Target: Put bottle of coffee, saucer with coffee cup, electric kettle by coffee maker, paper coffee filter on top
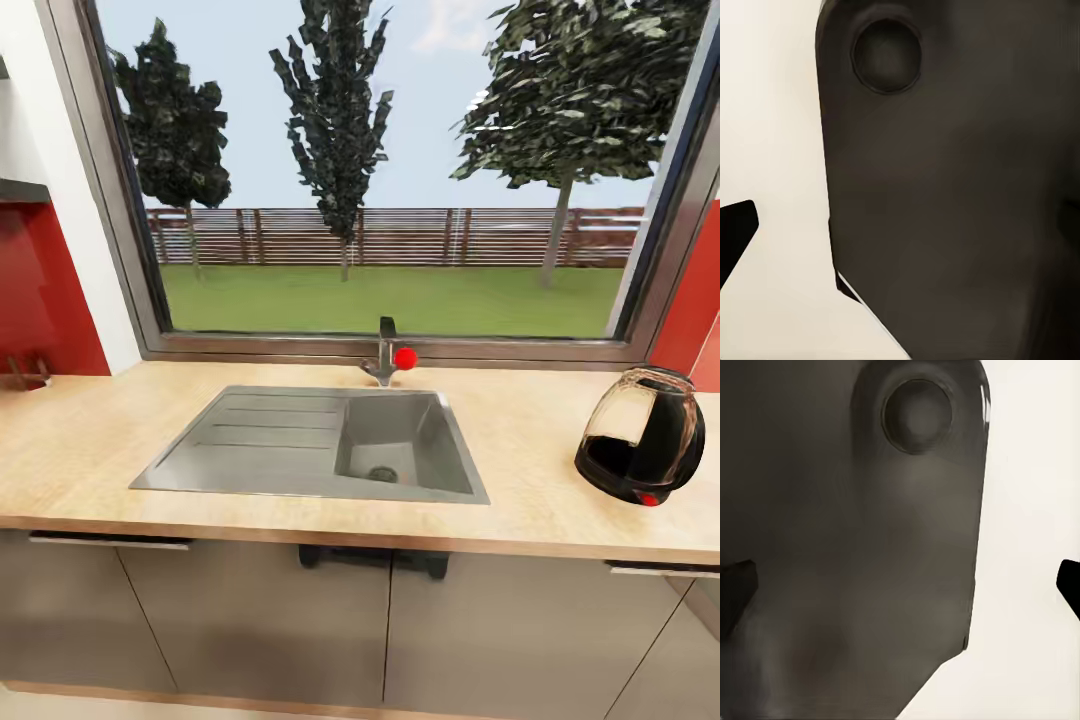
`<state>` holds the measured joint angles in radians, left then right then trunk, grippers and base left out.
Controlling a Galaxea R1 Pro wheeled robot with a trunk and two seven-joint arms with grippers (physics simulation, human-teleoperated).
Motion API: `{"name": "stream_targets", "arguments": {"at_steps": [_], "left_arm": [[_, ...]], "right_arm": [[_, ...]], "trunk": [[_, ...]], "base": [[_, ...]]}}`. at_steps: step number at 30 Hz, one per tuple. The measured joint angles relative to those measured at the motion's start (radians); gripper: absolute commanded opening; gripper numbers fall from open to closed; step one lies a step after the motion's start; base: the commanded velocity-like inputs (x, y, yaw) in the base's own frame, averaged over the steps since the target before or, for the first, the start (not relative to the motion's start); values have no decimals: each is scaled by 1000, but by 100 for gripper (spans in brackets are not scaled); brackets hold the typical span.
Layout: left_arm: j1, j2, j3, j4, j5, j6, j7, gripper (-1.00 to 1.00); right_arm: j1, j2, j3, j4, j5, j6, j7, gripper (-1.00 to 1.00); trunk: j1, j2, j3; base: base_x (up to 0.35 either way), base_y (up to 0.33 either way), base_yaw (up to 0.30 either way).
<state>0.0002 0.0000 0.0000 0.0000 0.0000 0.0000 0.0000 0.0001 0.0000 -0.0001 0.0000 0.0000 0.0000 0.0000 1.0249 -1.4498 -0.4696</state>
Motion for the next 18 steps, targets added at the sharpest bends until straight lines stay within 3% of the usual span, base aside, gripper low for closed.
{"name": "stream_targets", "arguments": {"at_steps": [9, 12, 18], "left_arm": [[1, -3, 6, -8, 4, -6, -3, 100], [1, -4, 4, -9, 4, -7, -3, 100], [0, -6, 2, -15, 4, -9, -3, 100]], "right_arm": [[-4, 50, -2, -52, 1, -31, 3, 100], [-4, 52, -4, -69, 1, -33, 3, 100], [-4, 52, 0, -91, 1, -35, 3, 100]], "trunk": [[0, 0, 0], [0, 0, 0], [0, 0, -2]], "base": [[0, 0, 0], [0, 0, 81], [-7, 0, 254]]}}
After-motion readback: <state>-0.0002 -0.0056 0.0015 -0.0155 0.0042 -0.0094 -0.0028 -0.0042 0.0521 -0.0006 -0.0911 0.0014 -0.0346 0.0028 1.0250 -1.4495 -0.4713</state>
